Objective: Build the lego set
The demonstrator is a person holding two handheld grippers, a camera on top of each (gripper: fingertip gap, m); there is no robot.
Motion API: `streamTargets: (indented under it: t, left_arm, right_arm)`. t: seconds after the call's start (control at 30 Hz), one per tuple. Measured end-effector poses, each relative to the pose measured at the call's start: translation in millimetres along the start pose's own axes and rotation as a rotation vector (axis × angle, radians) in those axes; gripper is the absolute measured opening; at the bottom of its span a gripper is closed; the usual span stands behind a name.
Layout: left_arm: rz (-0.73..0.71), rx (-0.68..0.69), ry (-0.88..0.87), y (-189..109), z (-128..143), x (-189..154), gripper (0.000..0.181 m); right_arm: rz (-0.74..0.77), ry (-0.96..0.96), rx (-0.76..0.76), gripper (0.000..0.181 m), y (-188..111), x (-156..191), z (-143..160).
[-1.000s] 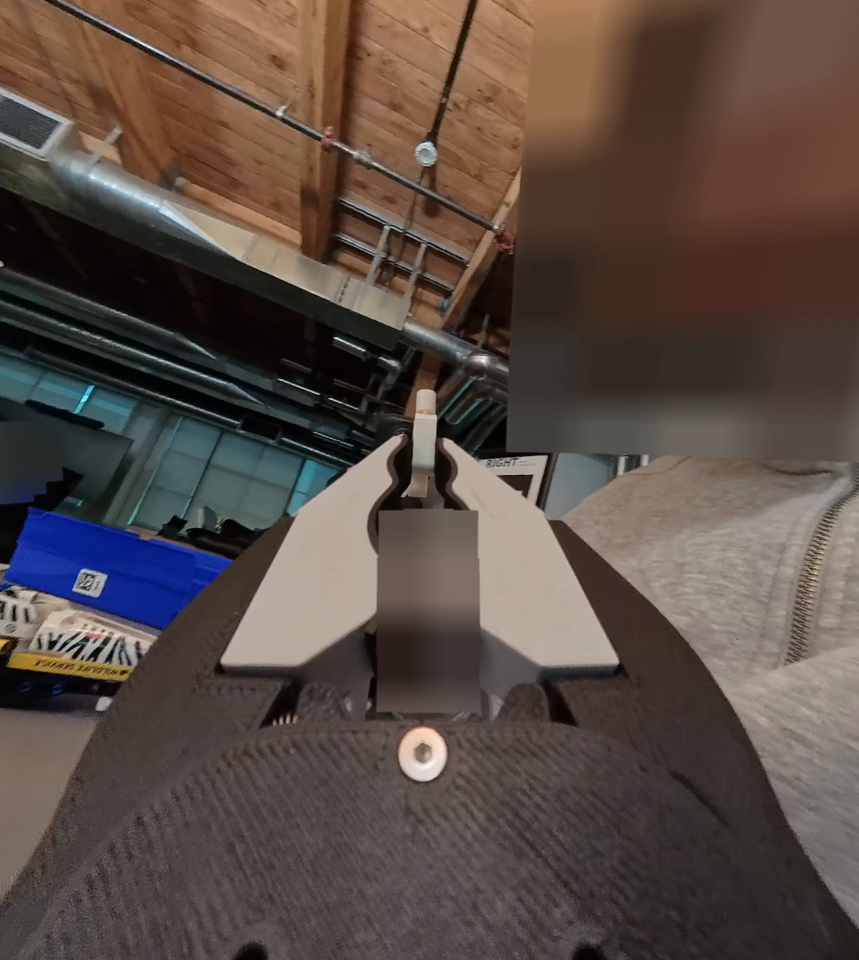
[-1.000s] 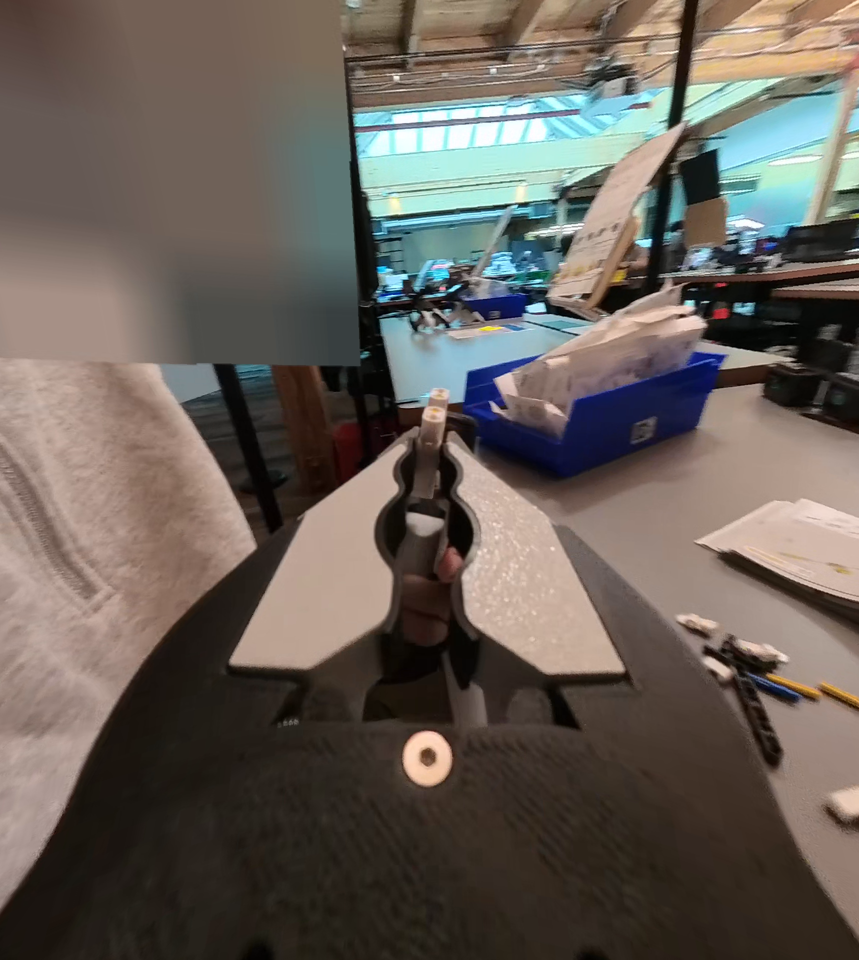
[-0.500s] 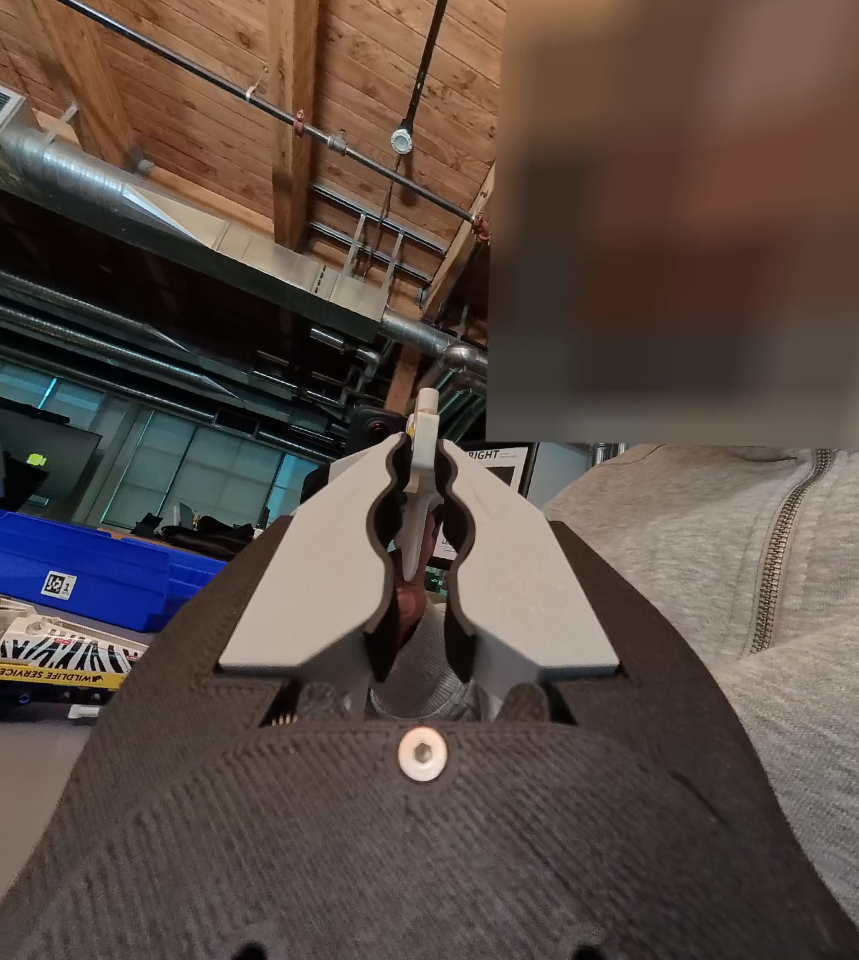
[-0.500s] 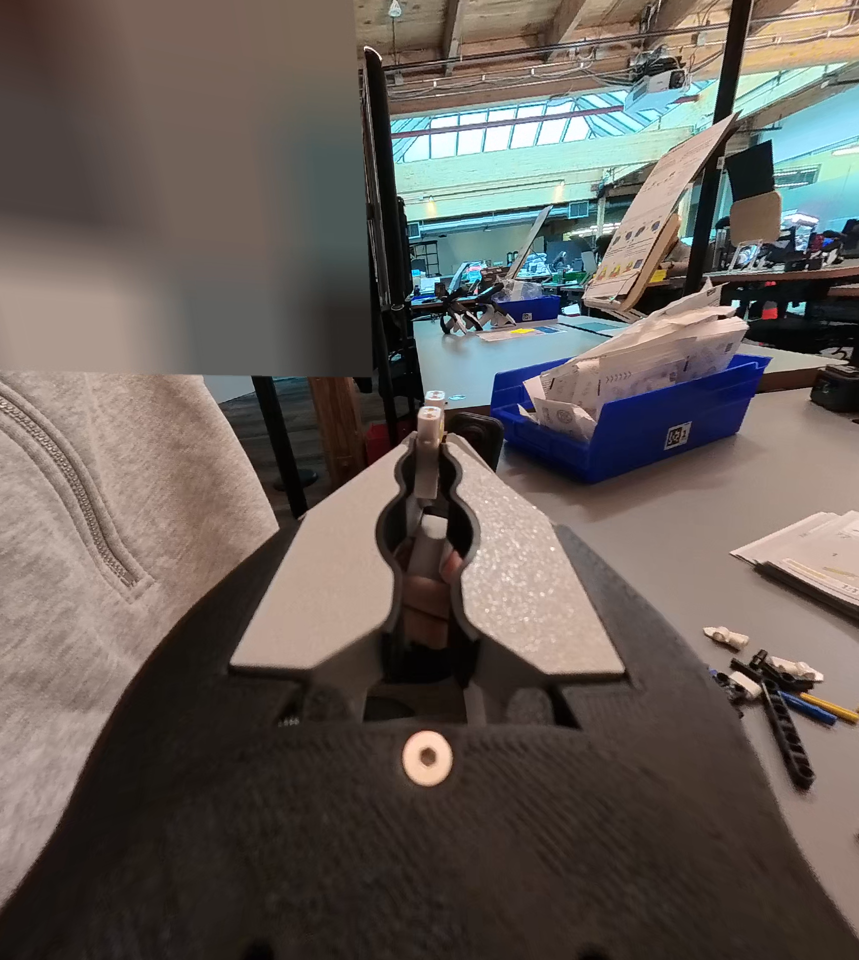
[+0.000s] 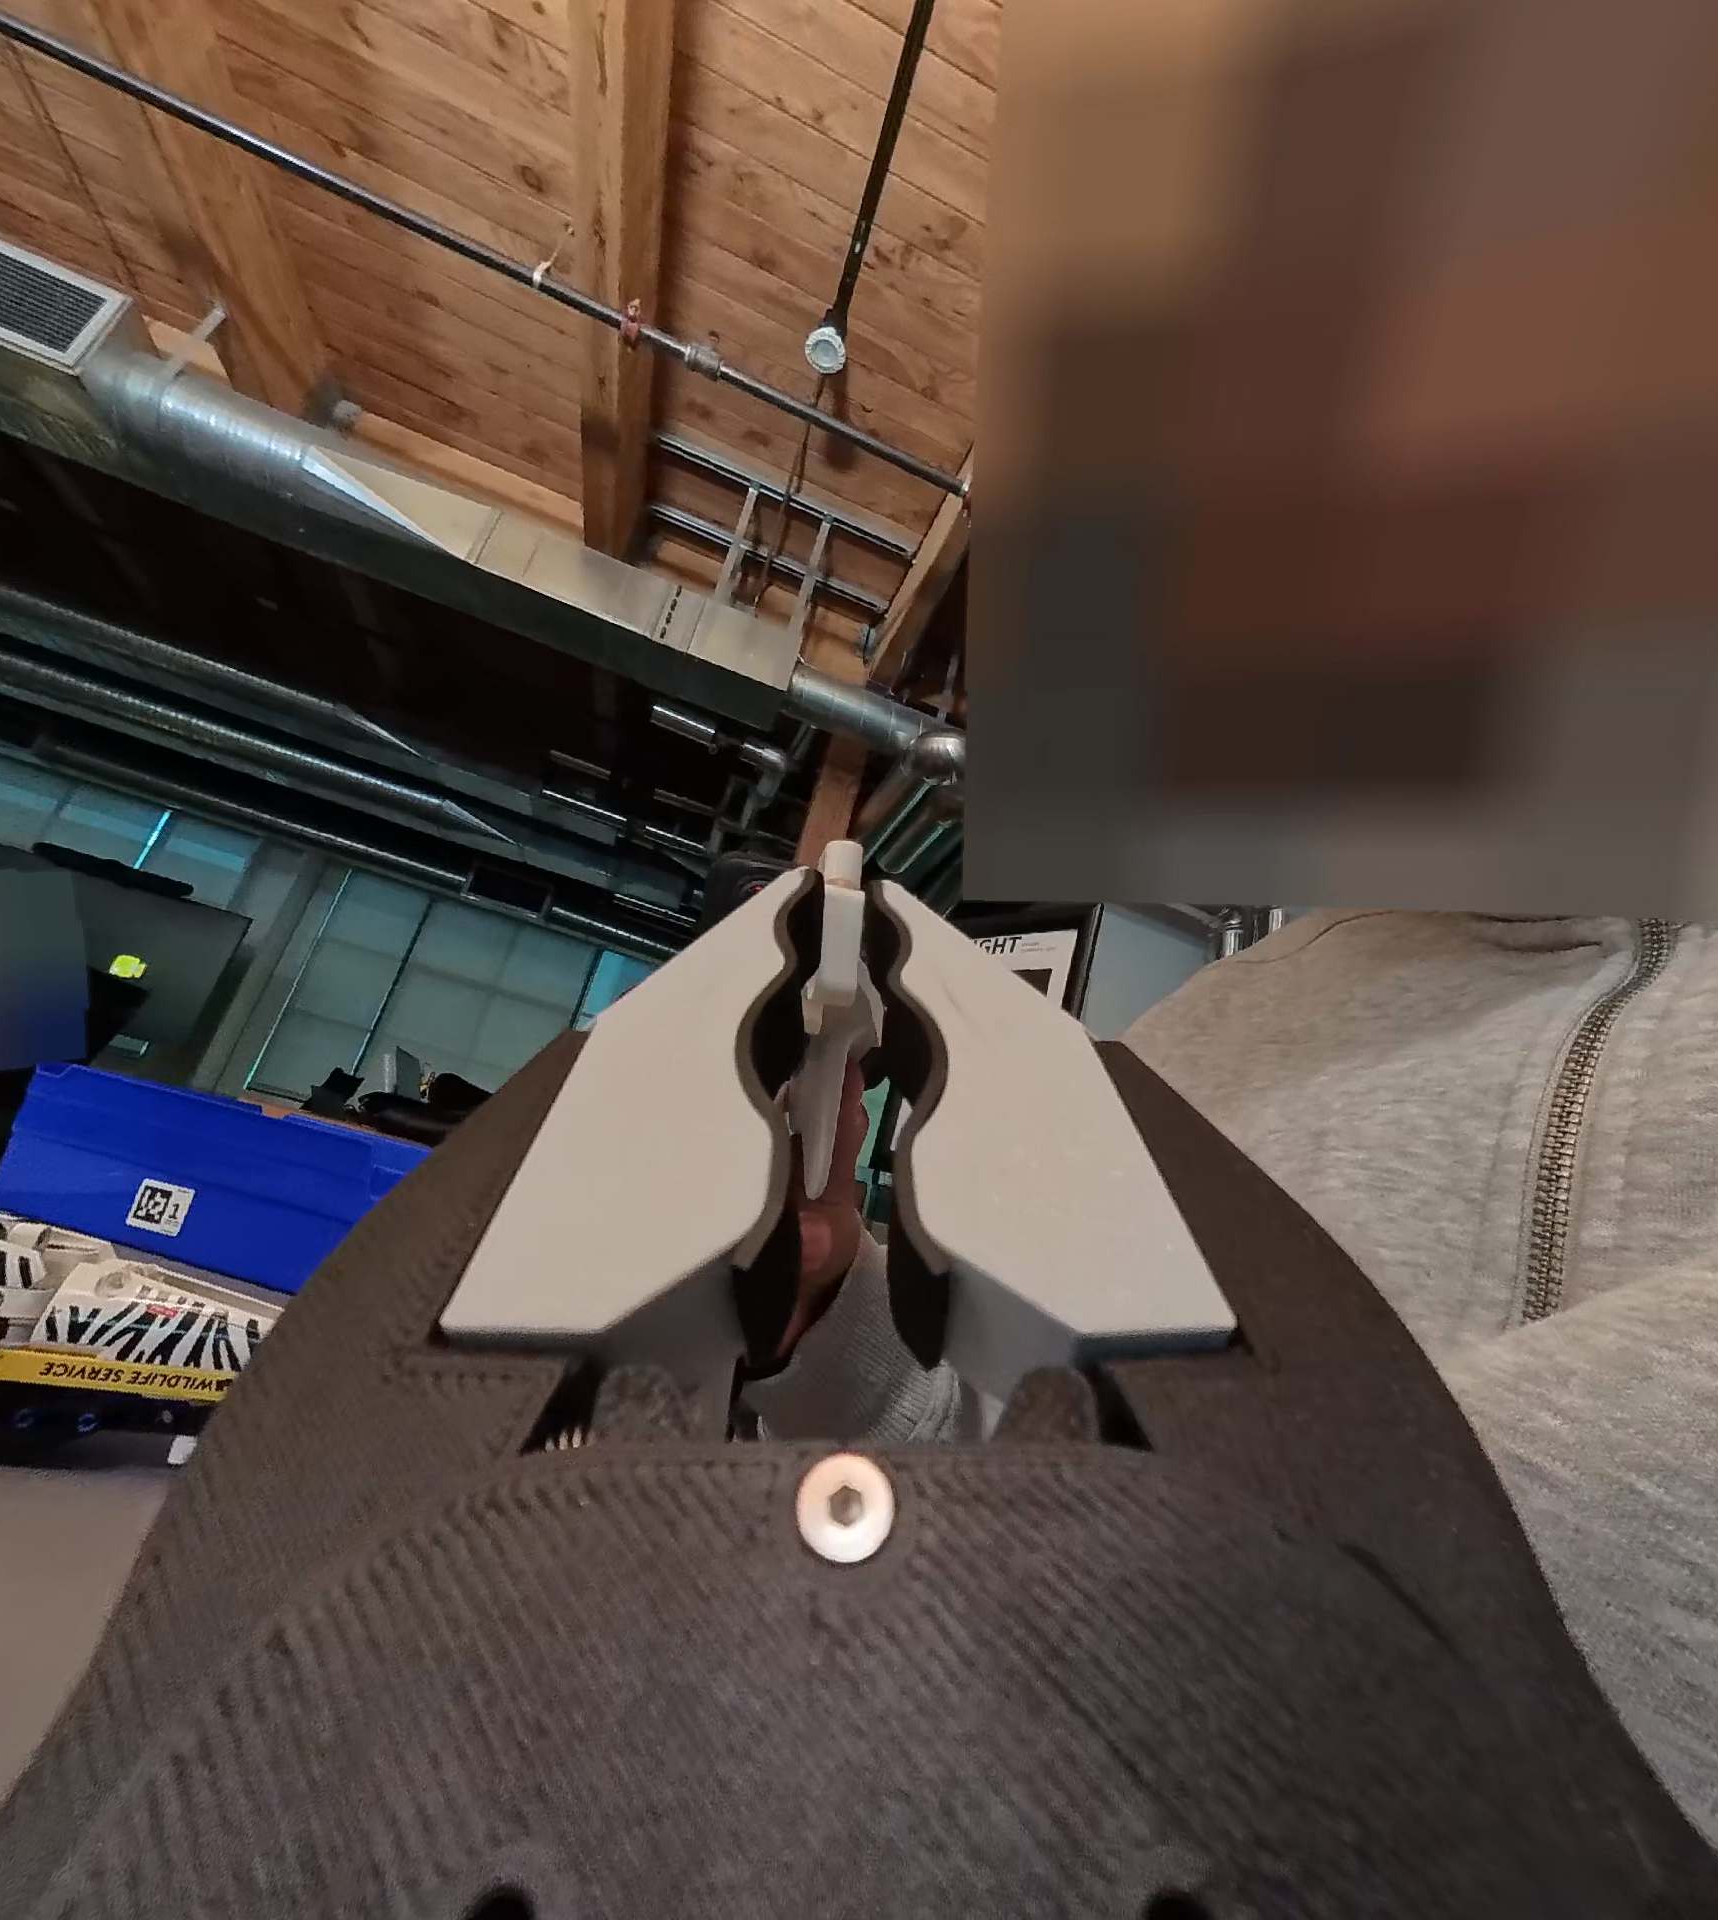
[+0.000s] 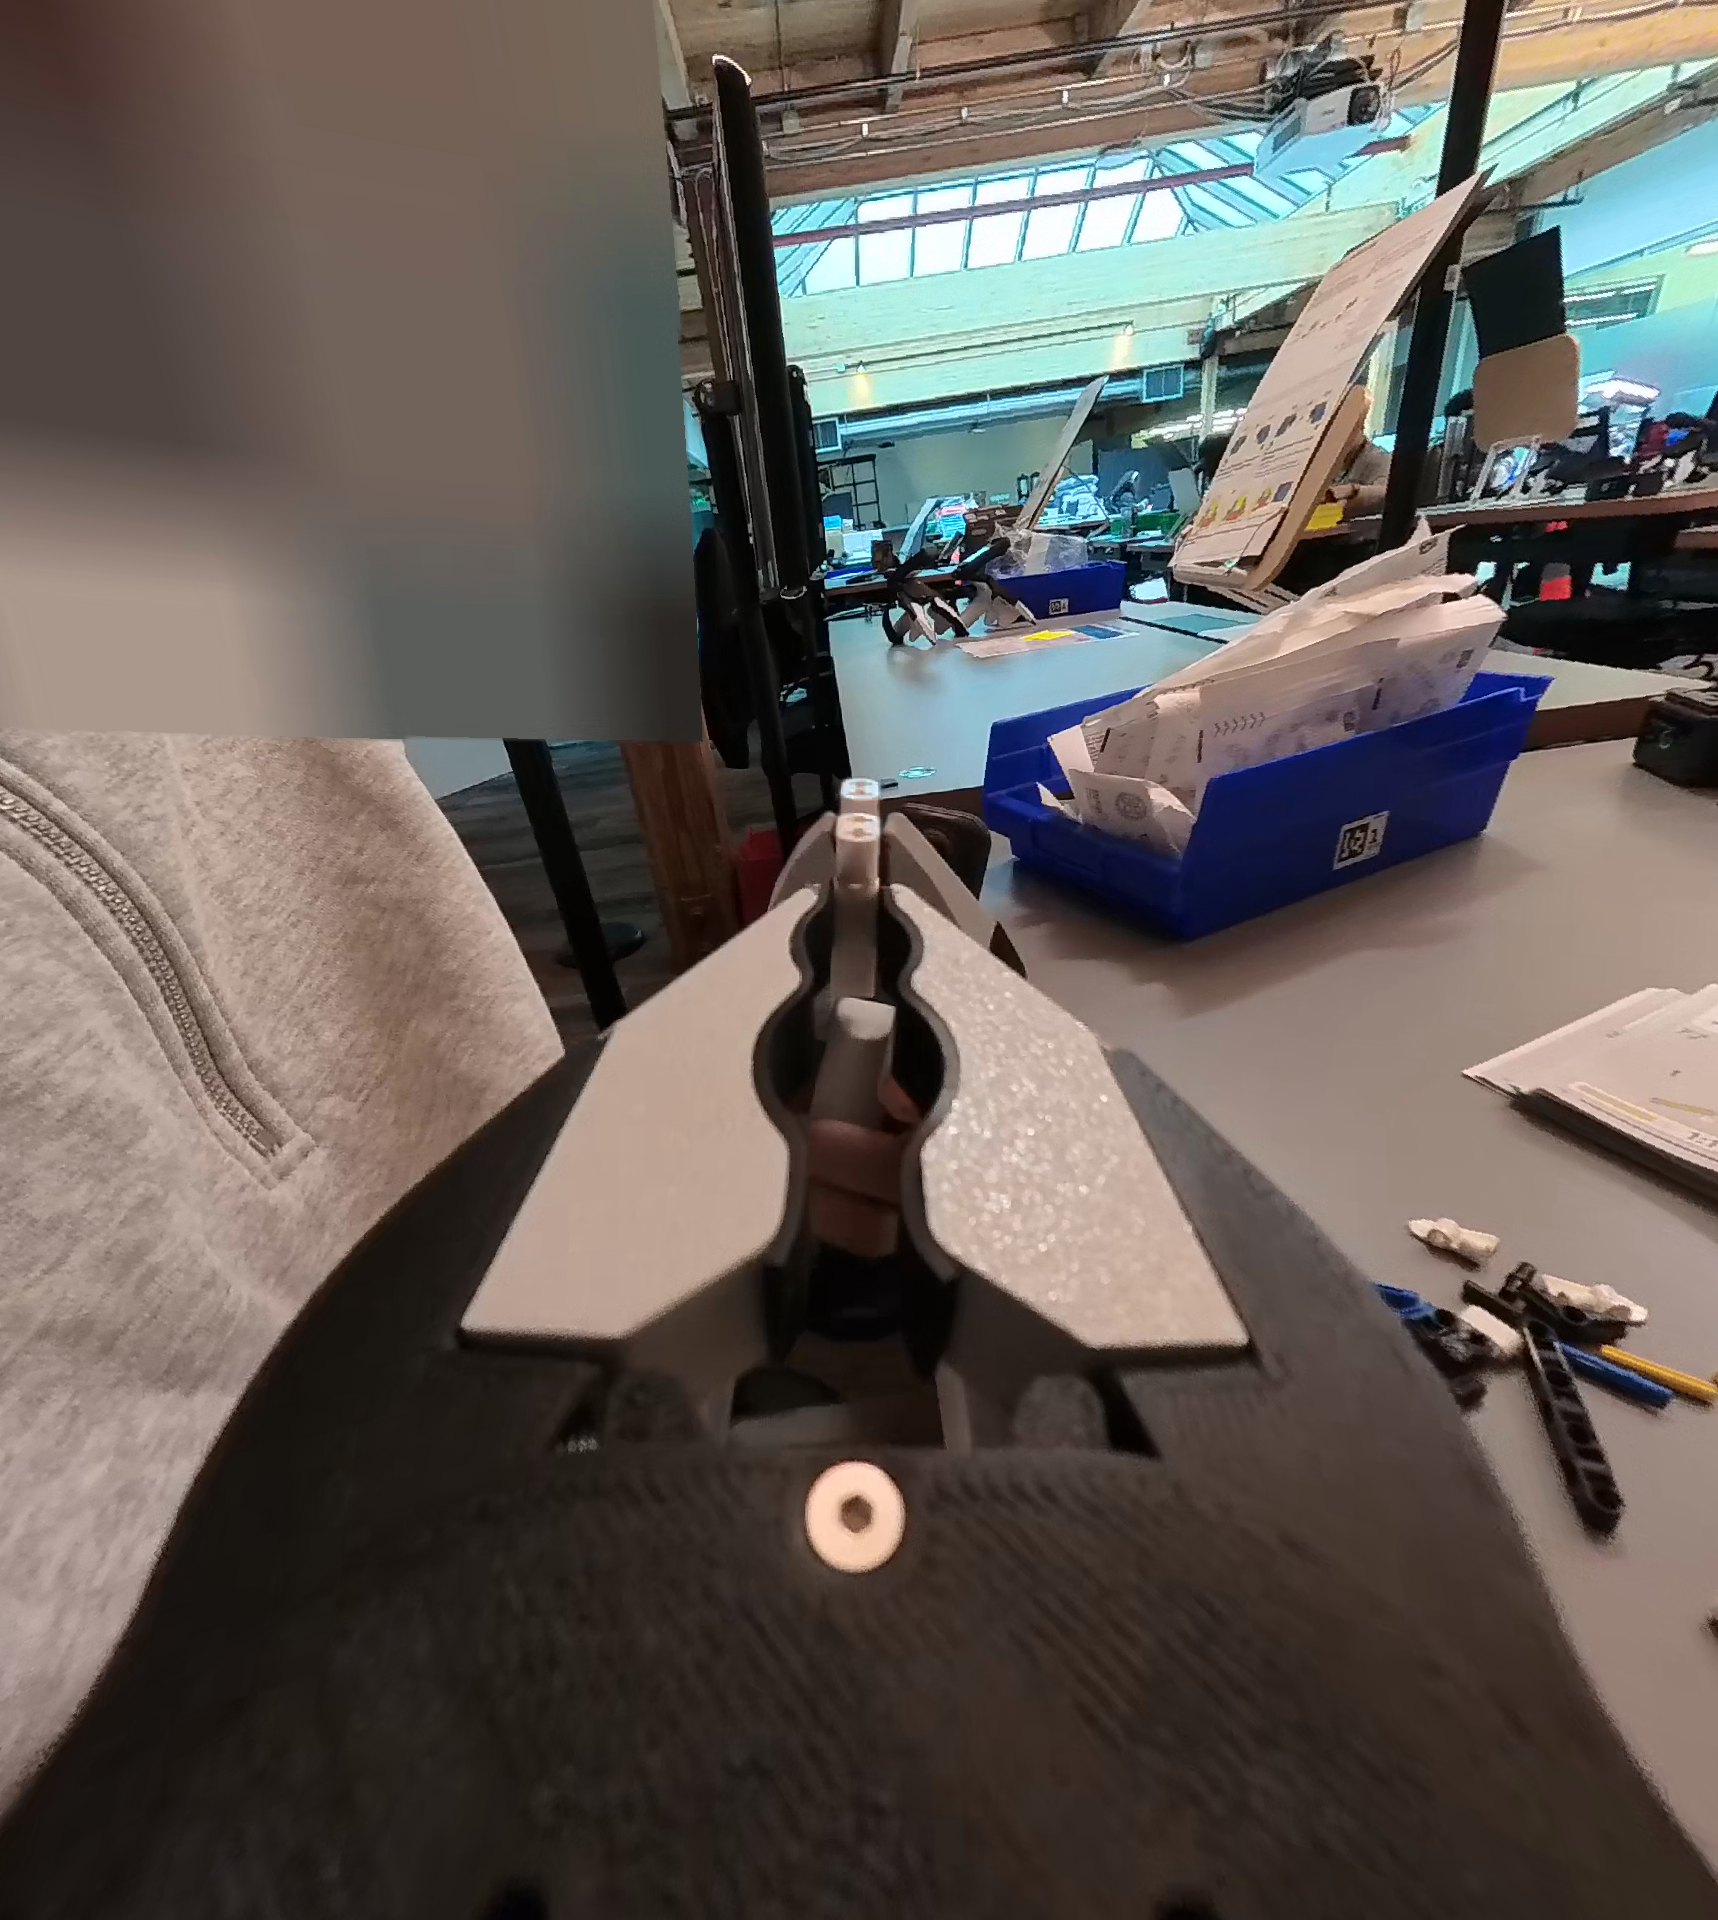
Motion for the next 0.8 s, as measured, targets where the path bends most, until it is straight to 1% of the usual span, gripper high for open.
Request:
streamTargets:
  t: [0.13,0.23,0.47,0.53,0.8]
  left_arm:
    - [-0.007,0.009,-0.005,0.4,1.7,1.1,0.012]
    - [-0.010,0.014,-0.005,0.6,2.2,1.1,0.013]
    - [-0.002,0.045,-0.011,2.9,7.2,0.0,0.012]
    - [0.006,0.051,-0.015,3.1,8.1,-0.9,0.009]
    - [0.043,0.065,-0.041,4.0,10.3,-4.7,0.007]
  right_arm:
    - [-0.003,0.009,0.000,0.005,0.0,0.0,0.9]
    - [-0.004,0.012,-0.002,0.005,-0.5,-0.1,0.3]
    - [-0.022,0.038,0.006,0.005,0.1,0.1,3.7]
    - [-0.030,0.044,0.008,0.005,1.0,0.9,4.7]
    - [-0.063,0.075,-0.025,0.005,-0.1,2.4,2.4]
Point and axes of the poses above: each gripper's, where its closed fingertips meet, y out along the fingers, z out of its underside, x = y × z across the jaws, the point moved 2 cm from there along -y, back along the fingers, and after that the axes turned 4 degrees about -y, right-handed, at the moved point
